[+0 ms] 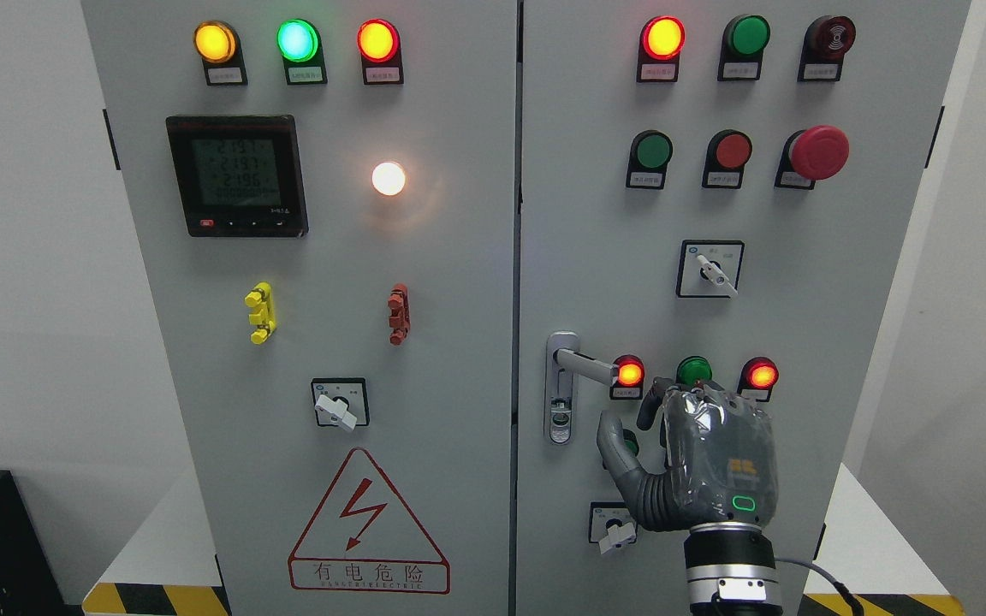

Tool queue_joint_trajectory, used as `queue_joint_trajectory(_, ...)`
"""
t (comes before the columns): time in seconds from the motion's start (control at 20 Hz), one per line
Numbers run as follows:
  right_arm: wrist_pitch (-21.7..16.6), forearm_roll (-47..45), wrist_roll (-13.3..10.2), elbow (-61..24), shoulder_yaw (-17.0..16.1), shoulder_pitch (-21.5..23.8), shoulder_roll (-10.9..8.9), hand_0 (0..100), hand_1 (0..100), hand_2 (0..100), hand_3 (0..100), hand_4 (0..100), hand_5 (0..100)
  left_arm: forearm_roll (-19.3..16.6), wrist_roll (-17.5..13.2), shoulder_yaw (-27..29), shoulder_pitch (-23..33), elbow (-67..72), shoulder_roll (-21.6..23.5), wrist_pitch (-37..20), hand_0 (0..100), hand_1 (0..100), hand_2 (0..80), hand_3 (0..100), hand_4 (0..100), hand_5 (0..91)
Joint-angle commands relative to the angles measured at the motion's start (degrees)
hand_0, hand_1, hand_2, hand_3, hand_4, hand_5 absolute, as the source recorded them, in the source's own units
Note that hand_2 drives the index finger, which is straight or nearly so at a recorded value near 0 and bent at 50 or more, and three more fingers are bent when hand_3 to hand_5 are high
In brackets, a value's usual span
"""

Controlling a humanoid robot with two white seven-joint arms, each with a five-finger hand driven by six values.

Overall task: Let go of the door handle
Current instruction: 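Open the right hand and withdraw it downward from the handle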

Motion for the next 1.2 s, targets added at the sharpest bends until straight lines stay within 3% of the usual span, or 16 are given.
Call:
queue_joint_trajectory(0.0, -1.2, 0.0, 0.1, -7.4, -0.4, 4.4, -0.07, 43, 36, 60, 83, 67, 61, 0.0, 0.0, 0.0, 0.0, 0.0, 0.0, -0.5, 0, 0, 4.3, 11, 0, 0.0)
queue_joint_trajectory(0.3, -1.4, -1.6, -0.2, -9.3, -4.8, 8.0, -0.07, 43, 33, 44, 65, 53, 43, 0.0, 0.0, 0.0, 0.0, 0.0, 0.1, -0.4, 0, 0, 4.4, 11, 0, 0.0)
queue_joint_trajectory(0.35, -1.5, -2.5, -0.3, -9.3, -5.4, 8.5, -0.07, 43, 32, 38, 54, 45, 32, 0.0, 0.0, 0.0, 0.0, 0.0, 0.1, -0.5, 0, 0, 4.4, 11, 0, 0.0)
queue_joint_trajectory(0.4, -2.2, -3.4, -0.9, -9.2, -5.9, 8.9, -0.16, 43, 31, 36, 52, 43, 30, 0.0, 0.0, 0.0, 0.0, 0.0, 0.0, -0.4, 0, 0, 4.4, 11, 0, 0.0)
queue_joint_trajectory(0.5, -5.5, -5.3, -2.2, -9.2, -8.0, 9.7, -0.16, 42, 30, 27, 38, 29, 15, 0.0, 0.0, 0.0, 0.0, 0.0, 0.1, -0.4, 0, 0, 4.3, 11, 0, 0.0)
queue_joint_trajectory(0.55, -7.8, -6.2, -2.5, -9.2, -9.3, 9.8, -0.07, 42, 29, 25, 36, 27, 13, 0.0, 0.0, 0.0, 0.0, 0.0, 0.0, -0.5, 0, 0, 4.3, 11, 0, 0.0)
queue_joint_trajectory(0.65, -11.7, -8.6, -3.7, -9.2, -11.8, 10.4, -0.16, 41, 28, 15, 22, 15, 4, 0.0, 0.0, 0.0, 0.0, 0.0, 0.0, -0.5, 0, 0, 4.4, 11, 0, 0.0)
queue_joint_trajectory(0.9, -13.6, -12.4, -4.7, -9.2, -14.0, 10.4, -0.16, 40, 26, 2, 5, 0, 0, 0.0, 0.0, 0.0, 0.0, 0.0, 0.0, -0.5, 0, 0, 4.4, 11, 0, 0.0)
queue_joint_trajectory(1.15, -15.5, -15.2, -7.2, -9.2, -14.2, 9.9, -0.16, 41, 25, 0, 0, 0, 0, 0.0, 0.0, 0.0, 0.0, 0.0, 0.1, -0.5, 0, 0, 4.5, 10, 0, 0.0)
